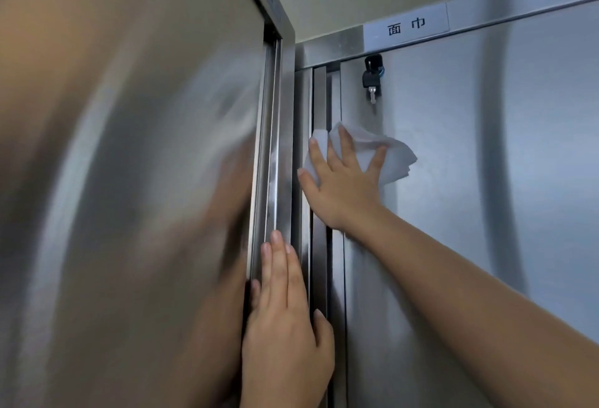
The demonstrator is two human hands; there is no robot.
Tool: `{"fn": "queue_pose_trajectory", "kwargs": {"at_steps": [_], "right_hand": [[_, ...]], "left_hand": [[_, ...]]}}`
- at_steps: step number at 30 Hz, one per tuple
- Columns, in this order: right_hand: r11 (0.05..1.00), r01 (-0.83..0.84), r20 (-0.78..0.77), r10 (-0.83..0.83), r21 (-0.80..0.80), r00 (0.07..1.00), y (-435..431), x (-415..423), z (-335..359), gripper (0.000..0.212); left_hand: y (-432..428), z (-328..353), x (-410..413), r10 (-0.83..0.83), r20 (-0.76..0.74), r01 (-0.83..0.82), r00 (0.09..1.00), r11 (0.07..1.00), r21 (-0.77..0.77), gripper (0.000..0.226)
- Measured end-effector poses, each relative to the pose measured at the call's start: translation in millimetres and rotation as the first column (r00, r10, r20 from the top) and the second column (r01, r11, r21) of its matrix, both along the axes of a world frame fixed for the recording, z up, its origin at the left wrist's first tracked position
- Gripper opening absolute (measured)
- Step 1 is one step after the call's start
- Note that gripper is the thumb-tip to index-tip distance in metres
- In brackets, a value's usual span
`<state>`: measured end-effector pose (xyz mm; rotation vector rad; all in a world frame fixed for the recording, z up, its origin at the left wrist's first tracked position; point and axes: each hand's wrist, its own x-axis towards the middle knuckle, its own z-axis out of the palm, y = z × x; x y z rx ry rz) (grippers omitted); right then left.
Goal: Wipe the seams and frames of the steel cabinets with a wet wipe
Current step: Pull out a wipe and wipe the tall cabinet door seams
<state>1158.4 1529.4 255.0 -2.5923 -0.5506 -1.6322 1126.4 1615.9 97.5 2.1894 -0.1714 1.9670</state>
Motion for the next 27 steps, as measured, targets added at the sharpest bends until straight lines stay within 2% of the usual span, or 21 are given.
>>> {"fn": "queue_pose_trajectory", "kwargs": {"at_steps": [4,6,10,15,23,27], "right_hand": [[0.999,0.007,0.035,-0.009,0.042,0.999,7.0,0.5,-13.9,0.063],[0.999,0.002,0.046,-0.003,0.038,0.999,5.7,1.7,-40.4,0.064],[0.995,-0.084,0.176,0.073,0.051,0.982,2.4,6.5,-106.3,0.070],[0.993,-0.112,0.093,0.108,0.041,0.990,0.6,-3.7,-188.7,0.064],[0.996,-0.071,0.114,0.065,0.048,0.991,2.9,4.9,-157.6,0.065],[0.996,-0.081,0.093,0.079,0.022,0.992,-1.3,3.0,-189.2,0.065]], "left_hand": [[-2.5,-19.5,-4.4,0.015,-0.046,-0.015,0.999,1.000,-0.008,0.079],[-2.8,-31.0,-6.4,0.019,-0.076,-0.020,0.997,1.000,-0.012,0.080],[-1.7,-57.0,-12.8,0.041,-0.160,-0.042,0.986,0.999,-0.007,0.083],[-2.7,-99.0,-24.4,0.012,-0.271,-0.016,0.962,1.000,-0.013,0.085],[-0.8,-118.5,-35.5,-0.053,-0.386,0.047,0.921,0.999,-0.025,0.094],[0.1,-121.8,-39.9,-0.091,-0.428,0.087,0.899,0.996,-0.030,0.098]]}}
